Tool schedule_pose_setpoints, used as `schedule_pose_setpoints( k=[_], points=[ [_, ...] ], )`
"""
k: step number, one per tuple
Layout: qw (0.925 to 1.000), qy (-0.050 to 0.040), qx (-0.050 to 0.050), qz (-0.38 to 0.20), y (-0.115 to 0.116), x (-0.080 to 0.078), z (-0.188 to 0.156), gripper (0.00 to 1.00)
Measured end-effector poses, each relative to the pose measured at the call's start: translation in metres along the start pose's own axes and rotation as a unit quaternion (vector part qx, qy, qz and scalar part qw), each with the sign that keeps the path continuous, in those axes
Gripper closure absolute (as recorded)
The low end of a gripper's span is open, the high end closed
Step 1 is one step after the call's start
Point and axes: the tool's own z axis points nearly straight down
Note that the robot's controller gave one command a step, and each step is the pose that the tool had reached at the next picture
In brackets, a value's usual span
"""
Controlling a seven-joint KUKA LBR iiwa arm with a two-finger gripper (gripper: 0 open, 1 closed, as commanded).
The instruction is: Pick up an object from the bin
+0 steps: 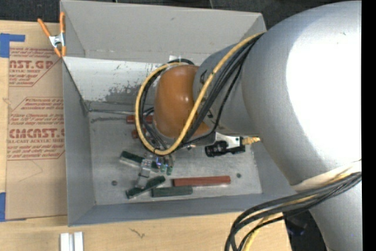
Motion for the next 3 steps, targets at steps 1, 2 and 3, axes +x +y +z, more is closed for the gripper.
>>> schedule_pose_setpoints(
  k=[1, 2, 3],
  points=[
    [0.9996, -0.0056, -0.003, 0.027, 0.0034, -0.0001, 0.0169, 1.0],
    [0.9995, -0.0056, -0.004, 0.03, 0.0035, 0.0007, 0.0153, 1.0],
    [0.9995, -0.0038, -0.003, 0.032, 0.0034, 0.0012, 0.011, 1.0]
  ],
)
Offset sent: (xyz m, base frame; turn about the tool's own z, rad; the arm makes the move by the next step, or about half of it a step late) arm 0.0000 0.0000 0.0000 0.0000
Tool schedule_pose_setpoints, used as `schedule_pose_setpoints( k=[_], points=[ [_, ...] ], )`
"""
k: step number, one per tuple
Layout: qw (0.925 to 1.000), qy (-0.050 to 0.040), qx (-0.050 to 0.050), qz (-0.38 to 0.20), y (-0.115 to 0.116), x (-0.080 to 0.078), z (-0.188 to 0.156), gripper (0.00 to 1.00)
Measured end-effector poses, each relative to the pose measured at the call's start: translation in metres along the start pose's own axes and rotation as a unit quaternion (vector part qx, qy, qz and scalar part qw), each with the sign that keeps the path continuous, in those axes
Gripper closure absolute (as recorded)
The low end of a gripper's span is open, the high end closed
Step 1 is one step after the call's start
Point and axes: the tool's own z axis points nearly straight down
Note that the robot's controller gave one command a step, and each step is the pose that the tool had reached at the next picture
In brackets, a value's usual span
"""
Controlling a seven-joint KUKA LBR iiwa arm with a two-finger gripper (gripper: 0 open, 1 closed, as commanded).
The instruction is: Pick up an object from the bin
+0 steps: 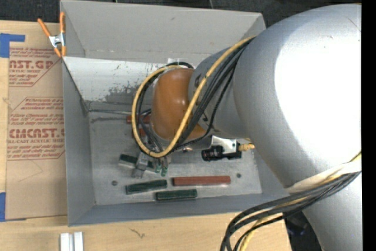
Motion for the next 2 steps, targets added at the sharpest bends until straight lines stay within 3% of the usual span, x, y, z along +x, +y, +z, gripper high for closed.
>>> schedule_pose_setpoints(
  k=[2],
  points=[
    [1.0, 0.0062, 0.004, -0.001, -0.001, 0.002, -0.031, 1.0]
  ],
)
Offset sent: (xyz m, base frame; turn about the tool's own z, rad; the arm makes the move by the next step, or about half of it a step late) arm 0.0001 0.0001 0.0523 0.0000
